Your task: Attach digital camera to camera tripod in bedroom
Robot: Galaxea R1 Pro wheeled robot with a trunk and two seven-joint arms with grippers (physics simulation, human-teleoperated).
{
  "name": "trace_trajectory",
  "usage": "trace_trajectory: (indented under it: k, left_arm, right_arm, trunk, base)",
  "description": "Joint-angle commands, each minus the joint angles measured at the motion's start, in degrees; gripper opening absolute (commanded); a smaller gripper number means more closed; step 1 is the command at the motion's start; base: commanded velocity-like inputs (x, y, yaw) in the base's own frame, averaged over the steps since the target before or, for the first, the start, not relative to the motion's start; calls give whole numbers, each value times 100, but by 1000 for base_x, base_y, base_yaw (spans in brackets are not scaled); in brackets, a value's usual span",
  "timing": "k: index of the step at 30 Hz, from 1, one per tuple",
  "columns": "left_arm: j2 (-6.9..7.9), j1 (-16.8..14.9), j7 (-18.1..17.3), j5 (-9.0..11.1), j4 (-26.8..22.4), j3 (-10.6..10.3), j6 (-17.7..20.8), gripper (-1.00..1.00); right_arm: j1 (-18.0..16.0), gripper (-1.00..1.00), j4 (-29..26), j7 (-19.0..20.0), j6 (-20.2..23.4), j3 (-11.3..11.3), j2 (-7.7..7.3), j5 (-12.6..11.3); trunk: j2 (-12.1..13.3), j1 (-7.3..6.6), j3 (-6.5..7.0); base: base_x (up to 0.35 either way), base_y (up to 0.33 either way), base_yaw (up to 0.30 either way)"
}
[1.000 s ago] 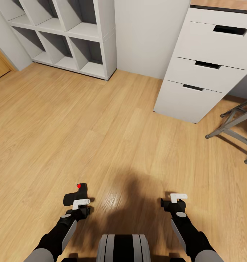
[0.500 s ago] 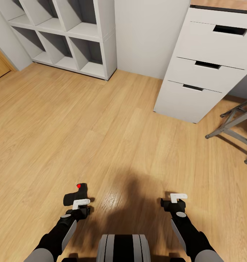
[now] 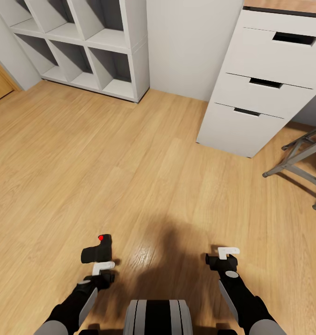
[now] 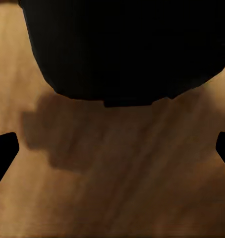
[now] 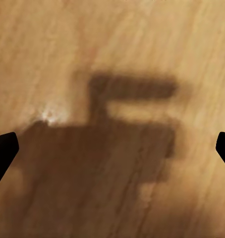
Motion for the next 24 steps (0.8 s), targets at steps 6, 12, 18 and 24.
trace_trajectory:
  k: [6,12,18,24]
  left_arm:
    - [-6,4,22,54,63,12,-126,100]
    - [-7,4,22,59,269,0,-572,100]
    - [-7,4,22,51,458,-19,-676,100]
    - [-7,6,45,46,532,-8,-758,100]
  right_arm:
    - [0,100,-9,-15,41,4,-1,32]
    - [0,100,-10,-15,40,4,-1,32]
    - [0,100,-11,-15,40,4,-1,32]
    - [0,100,-6,-15,40,4,-1,32]
  trunk:
    - [-1,-1,-3]
    - [-1,-1,-3]
    - [-1,-1,-3]
    - [-1,-1,-3]
  base:
    - [0,0,0]
    - [0,0,0]
    - [0,0,0]
    - [0,0,0]
